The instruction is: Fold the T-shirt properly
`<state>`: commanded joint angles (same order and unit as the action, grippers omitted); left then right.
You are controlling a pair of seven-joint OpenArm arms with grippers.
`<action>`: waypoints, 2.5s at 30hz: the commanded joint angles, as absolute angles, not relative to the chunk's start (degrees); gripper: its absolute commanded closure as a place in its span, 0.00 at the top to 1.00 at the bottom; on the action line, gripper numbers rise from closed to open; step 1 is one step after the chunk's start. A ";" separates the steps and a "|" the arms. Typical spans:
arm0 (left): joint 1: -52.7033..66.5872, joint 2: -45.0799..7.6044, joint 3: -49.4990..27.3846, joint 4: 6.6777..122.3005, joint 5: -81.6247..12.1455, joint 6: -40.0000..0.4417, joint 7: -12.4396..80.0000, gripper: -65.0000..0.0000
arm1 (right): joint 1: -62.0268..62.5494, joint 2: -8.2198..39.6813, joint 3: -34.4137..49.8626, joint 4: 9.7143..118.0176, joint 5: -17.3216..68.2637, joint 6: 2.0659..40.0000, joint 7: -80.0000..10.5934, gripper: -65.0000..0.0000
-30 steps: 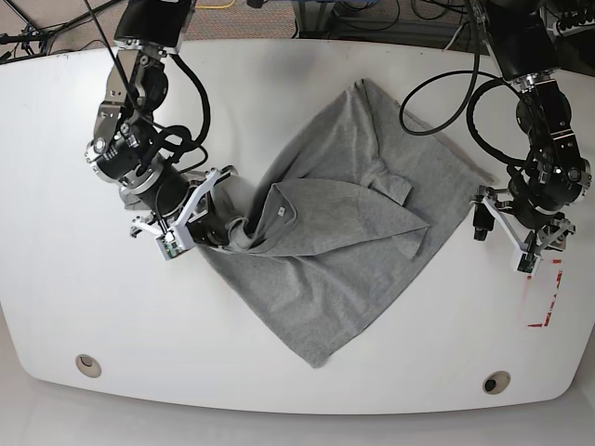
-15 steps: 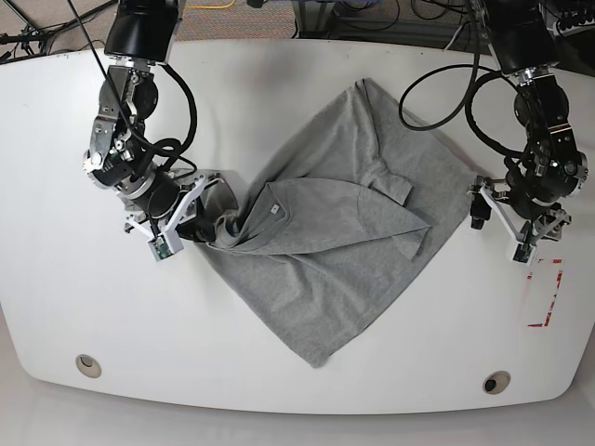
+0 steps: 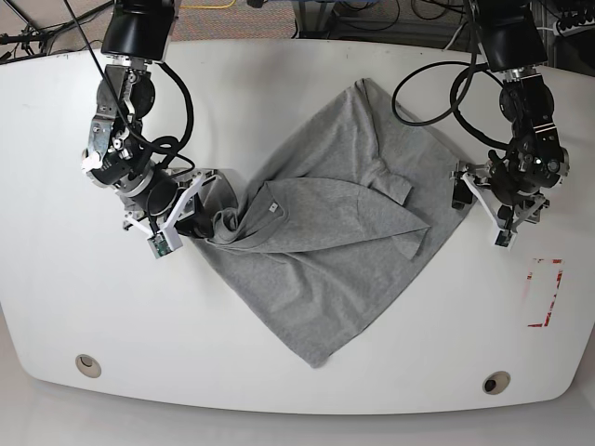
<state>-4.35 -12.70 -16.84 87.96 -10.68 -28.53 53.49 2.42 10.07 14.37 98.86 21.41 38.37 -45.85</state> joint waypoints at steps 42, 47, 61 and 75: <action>-0.84 -11.38 -16.66 83.82 -10.51 -28.53 53.76 0.00 | 2.15 10.07 14.73 99.74 21.85 38.37 -45.85 0.05; -0.75 -11.38 -16.66 85.58 -10.42 -28.53 53.93 0.00 | 2.07 10.07 14.81 102.29 21.85 38.37 -46.20 0.05; 1.19 -11.21 -16.75 102.46 -10.68 -28.62 58.51 0.00 | -0.75 10.15 16.22 111.78 21.85 37.85 -46.29 0.04; -6.37 -11.38 -16.92 112.13 -10.68 -31.43 66.86 0.00 | 6.20 10.42 21.67 112.31 21.41 37.85 -47.25 0.04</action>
<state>-6.37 -11.38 -16.92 112.13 -10.68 -31.43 66.86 6.20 10.42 21.67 112.31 21.41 37.85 -47.25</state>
